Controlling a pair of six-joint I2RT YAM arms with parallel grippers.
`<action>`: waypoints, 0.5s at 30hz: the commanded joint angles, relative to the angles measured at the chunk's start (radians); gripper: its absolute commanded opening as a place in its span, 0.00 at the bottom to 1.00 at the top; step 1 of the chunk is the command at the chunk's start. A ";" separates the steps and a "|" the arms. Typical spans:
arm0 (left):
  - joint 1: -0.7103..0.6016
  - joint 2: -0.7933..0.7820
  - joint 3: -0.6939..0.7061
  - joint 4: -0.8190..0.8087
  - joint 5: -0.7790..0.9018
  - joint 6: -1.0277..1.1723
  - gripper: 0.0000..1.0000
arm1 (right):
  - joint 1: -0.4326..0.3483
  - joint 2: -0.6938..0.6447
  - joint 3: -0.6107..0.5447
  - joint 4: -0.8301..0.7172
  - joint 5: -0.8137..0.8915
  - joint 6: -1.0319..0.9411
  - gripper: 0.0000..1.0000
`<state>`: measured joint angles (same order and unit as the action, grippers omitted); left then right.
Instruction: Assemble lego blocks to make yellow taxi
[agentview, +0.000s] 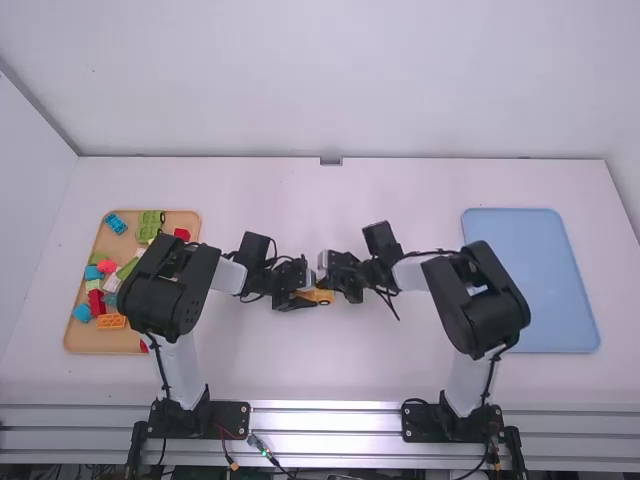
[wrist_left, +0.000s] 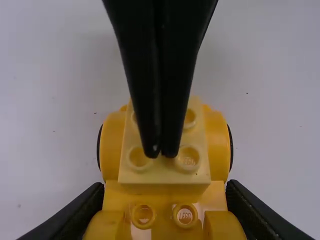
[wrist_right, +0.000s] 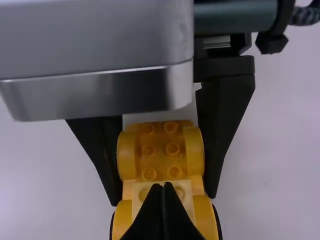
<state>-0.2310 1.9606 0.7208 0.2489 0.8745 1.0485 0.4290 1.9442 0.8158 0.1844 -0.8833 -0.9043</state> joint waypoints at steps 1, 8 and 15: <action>-0.005 0.019 -0.013 -0.012 -0.020 -0.010 0.27 | 0.013 0.061 -0.079 -0.019 0.153 0.024 0.00; -0.005 0.019 -0.013 -0.012 -0.019 -0.011 0.28 | -0.013 -0.014 -0.063 -0.016 0.069 0.010 0.00; -0.005 0.019 -0.013 0.015 -0.021 -0.011 0.31 | -0.107 -0.263 -0.024 -0.105 0.110 0.121 0.84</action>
<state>-0.2359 1.9606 0.7197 0.2661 0.8673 1.0409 0.3470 1.7634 0.7822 0.0856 -0.8280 -0.8417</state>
